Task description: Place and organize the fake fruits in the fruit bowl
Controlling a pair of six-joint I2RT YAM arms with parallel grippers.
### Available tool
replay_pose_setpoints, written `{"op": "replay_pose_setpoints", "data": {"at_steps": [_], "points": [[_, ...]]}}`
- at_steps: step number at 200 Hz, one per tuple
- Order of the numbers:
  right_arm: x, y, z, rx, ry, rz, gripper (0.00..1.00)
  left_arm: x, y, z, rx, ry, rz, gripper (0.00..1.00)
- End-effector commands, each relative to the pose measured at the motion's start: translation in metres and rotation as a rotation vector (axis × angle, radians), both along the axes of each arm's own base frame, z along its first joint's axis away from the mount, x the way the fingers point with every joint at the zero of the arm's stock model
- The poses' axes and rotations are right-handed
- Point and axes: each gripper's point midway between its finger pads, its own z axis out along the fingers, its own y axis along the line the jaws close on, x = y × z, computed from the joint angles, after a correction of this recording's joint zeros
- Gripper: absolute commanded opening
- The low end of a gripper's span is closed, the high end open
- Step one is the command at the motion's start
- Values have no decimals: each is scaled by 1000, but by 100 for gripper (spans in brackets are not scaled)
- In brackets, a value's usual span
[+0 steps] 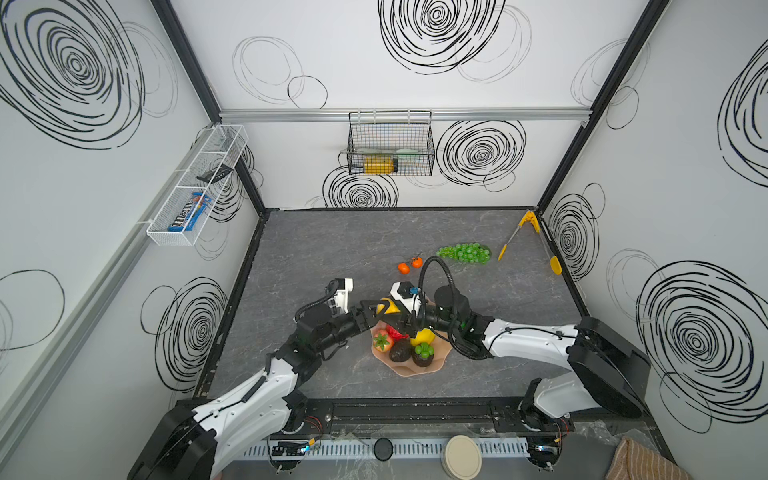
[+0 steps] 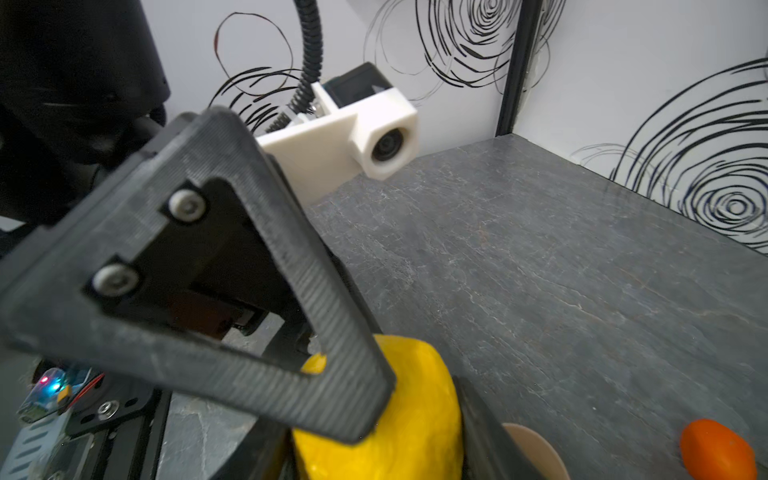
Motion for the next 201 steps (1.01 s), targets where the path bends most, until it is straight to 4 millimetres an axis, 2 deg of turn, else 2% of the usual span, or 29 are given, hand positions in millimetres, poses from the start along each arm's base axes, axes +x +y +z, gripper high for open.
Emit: {"op": "replay_pose_setpoints", "data": {"at_steps": [1,23,53,102,127,157,201], "points": [[24,-10,7,-89,30,-130,49,18,36,12,161,-104,137,90],[32,-15,-4,-190,102,-176,48,25,79,8,320,-137,305,94],[30,-14,-14,-281,162,-166,48,26,122,4,456,-174,484,95],[41,-10,-14,-362,237,-216,49,19,156,-15,522,-193,634,95],[38,-1,-14,-373,270,-194,50,18,162,-20,537,-214,661,95],[34,8,-26,-429,295,-186,50,18,162,-28,560,-227,653,95],[29,17,-39,-525,290,-200,51,18,159,-28,563,-251,635,95]]}}
